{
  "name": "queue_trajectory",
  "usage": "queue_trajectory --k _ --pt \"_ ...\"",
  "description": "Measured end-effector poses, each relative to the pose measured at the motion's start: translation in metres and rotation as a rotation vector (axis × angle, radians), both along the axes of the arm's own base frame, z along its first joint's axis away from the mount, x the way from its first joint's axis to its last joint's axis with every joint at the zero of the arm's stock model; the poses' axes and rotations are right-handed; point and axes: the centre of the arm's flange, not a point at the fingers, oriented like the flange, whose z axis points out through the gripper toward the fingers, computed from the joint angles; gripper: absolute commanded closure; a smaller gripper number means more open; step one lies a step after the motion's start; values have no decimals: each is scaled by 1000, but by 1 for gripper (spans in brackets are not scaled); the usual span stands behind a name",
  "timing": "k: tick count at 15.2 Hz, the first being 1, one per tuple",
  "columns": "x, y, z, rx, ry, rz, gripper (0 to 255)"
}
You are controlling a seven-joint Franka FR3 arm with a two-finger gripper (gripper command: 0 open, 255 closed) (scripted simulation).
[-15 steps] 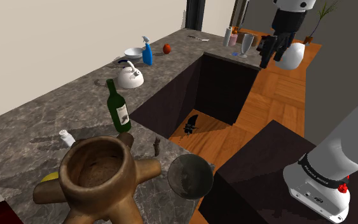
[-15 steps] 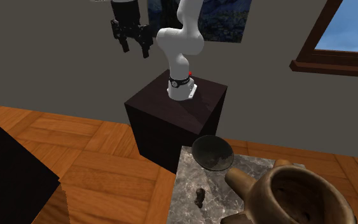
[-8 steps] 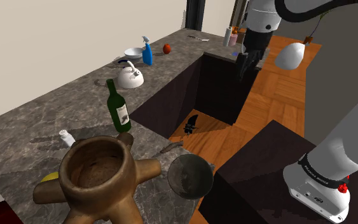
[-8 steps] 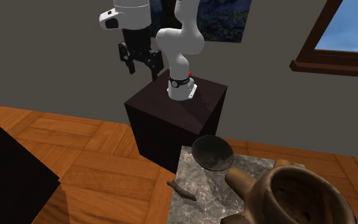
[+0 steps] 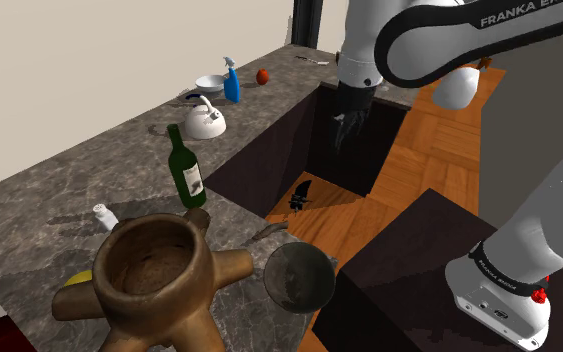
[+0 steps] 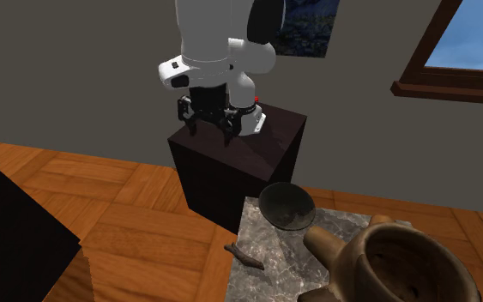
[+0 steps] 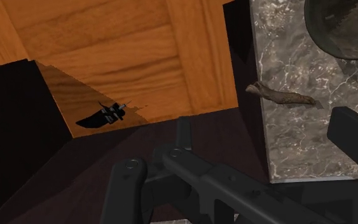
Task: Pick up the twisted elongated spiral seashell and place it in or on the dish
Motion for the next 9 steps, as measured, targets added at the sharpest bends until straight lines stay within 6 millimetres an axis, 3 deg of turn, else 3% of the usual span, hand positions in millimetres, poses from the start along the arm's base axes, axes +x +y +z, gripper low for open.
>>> queue_trajectory --k 9 --pt "34 92 -73 -38 -30 110 0"
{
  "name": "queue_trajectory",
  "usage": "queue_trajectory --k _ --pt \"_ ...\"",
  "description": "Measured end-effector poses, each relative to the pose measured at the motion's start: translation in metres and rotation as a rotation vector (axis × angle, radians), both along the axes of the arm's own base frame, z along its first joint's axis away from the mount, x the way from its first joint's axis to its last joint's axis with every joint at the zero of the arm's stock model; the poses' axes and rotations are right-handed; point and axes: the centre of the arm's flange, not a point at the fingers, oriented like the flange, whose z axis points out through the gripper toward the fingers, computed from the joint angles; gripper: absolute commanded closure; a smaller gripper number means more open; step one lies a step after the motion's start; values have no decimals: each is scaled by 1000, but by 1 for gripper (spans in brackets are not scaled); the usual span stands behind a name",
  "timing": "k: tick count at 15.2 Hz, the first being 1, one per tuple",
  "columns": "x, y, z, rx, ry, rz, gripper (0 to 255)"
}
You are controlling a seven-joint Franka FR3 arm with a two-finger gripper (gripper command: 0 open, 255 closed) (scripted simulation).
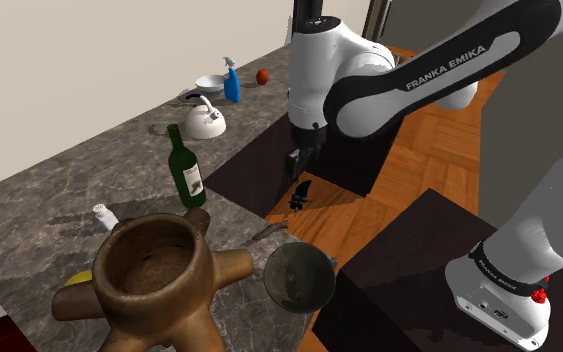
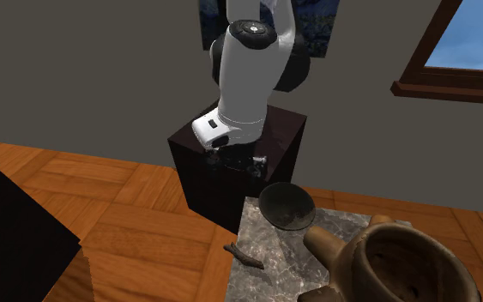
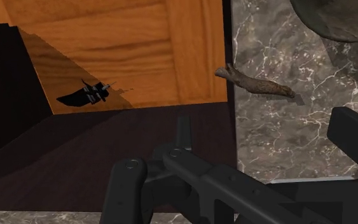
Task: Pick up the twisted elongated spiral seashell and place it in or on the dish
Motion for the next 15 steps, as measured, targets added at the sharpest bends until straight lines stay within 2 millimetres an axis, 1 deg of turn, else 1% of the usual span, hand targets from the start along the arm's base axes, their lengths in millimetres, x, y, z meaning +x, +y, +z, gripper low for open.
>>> queue_trajectory --k 2,5,7,14,15 --pt "7 23 -16 -8 -6 25 0" --pt "16 50 -41 -20 -16 62 0" --pt "18 74 -58 -29 -23 87 0" --pt "39 145 -114 -58 -47 172 0" --pt "38 156 -123 -62 -49 184 0"
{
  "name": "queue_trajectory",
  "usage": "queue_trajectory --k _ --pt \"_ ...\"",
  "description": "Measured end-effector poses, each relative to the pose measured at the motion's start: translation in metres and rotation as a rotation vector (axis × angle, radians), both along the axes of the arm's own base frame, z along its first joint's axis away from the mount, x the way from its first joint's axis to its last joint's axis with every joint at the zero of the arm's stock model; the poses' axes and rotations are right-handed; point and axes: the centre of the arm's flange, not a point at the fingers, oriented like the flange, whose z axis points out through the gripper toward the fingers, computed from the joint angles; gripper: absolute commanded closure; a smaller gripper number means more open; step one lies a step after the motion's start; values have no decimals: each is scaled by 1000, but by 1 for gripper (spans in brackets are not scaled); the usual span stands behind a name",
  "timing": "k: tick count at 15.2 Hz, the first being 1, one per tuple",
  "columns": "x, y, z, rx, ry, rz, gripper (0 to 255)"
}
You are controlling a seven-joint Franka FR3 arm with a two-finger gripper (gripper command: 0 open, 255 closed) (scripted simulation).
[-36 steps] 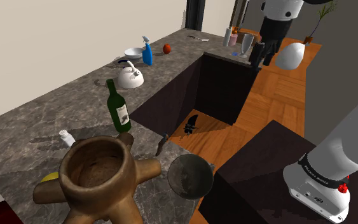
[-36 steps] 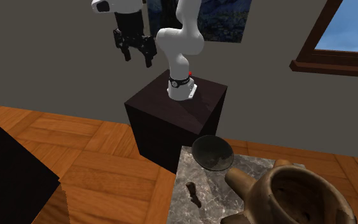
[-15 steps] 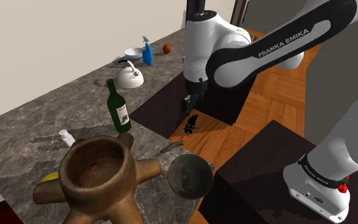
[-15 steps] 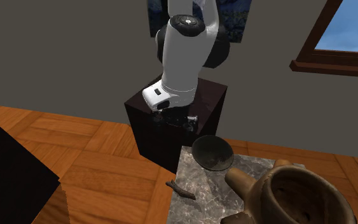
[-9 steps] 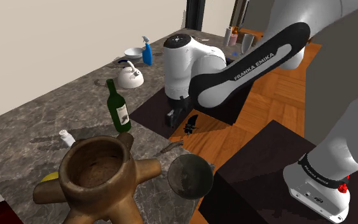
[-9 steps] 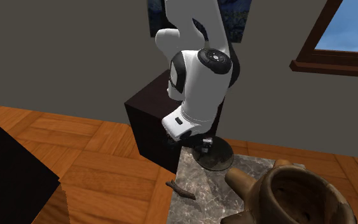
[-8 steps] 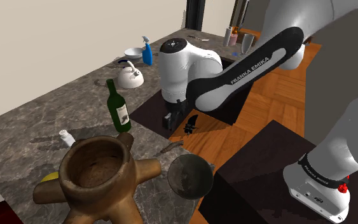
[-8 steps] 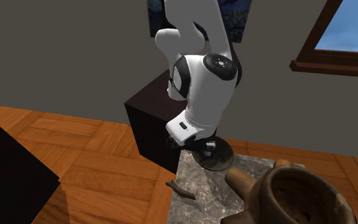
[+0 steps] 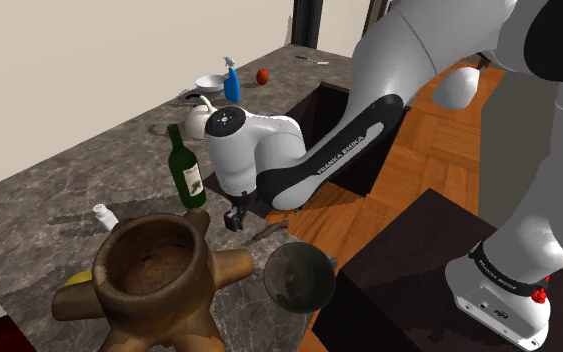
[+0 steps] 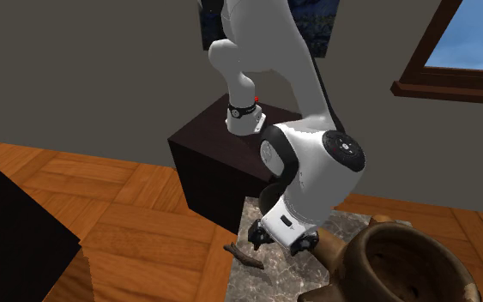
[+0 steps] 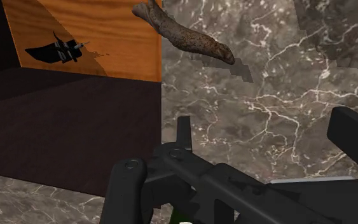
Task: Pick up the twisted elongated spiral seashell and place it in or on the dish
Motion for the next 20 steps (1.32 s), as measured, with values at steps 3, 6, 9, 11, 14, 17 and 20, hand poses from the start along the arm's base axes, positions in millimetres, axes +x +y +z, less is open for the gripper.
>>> queue_trajectory --k 3,6,9,11,14,17,20 --pt "4 12 -19 -6 -5 17 0" --pt "6 10 -35 -7 -6 19 0" --pt "8 8 -49 -7 -6 20 0" --pt "8 7 -53 -7 -6 20 0" --pt "9 7 -54 -7 -6 20 0" --pt "9 7 -54 -7 -6 20 255" --pt "9 7 -54 -7 -6 20 255"
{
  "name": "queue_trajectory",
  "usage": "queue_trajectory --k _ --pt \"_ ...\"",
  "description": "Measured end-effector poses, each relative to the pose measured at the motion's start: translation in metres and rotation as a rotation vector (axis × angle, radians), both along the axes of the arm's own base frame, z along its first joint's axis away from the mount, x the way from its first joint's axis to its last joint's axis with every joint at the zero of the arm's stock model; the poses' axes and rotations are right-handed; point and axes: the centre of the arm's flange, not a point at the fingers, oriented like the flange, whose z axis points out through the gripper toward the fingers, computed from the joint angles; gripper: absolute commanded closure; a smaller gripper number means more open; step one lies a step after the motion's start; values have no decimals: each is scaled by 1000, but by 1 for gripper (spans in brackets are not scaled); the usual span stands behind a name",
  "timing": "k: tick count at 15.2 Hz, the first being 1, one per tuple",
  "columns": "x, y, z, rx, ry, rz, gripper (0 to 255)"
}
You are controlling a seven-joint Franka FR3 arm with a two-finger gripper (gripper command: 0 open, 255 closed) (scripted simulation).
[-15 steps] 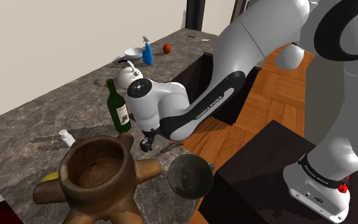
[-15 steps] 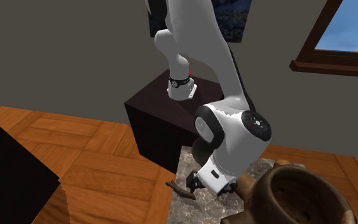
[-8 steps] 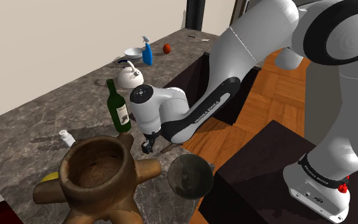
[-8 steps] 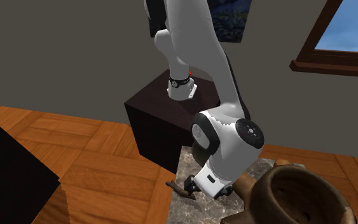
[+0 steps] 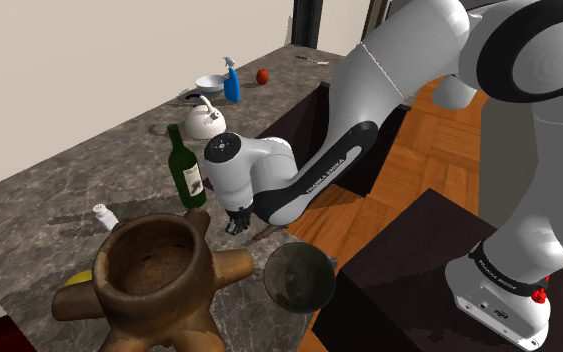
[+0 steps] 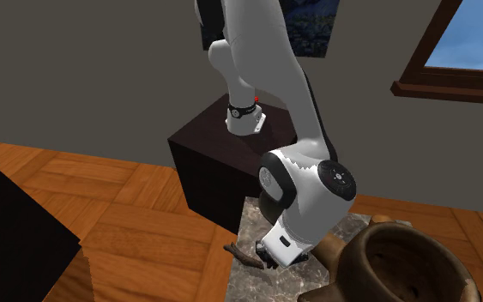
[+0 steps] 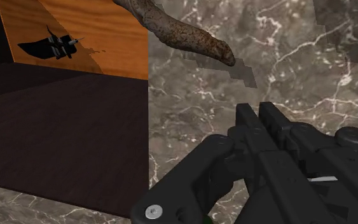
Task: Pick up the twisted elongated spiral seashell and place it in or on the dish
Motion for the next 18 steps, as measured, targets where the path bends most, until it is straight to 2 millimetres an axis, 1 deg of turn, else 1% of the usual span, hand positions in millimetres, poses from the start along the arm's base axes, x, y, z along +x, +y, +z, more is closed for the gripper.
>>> queue_trajectory --k 5,6,7,8,9,12,14,15,16,17,18 --pt "0 0 0 0 0 0 255" --pt "0 0 0 0 0 0 0" --pt "0 0 0 0 0 0 0" --pt "-3 -3 -3 -4 0 40 0" --pt "-8 -11 -8 -11 0 104 0" --pt "-26 -44 -30 -36 0 353 0" --pt "-32 -70 -41 -53 0 532 0" --pt "-33 -83 -51 -61 1 622 0" --pt "-34 -95 -57 -69 1 710 0" --pt "-33 -103 -61 -74 1 759 0" --pt "-33 -105 -65 -76 1 785 0"
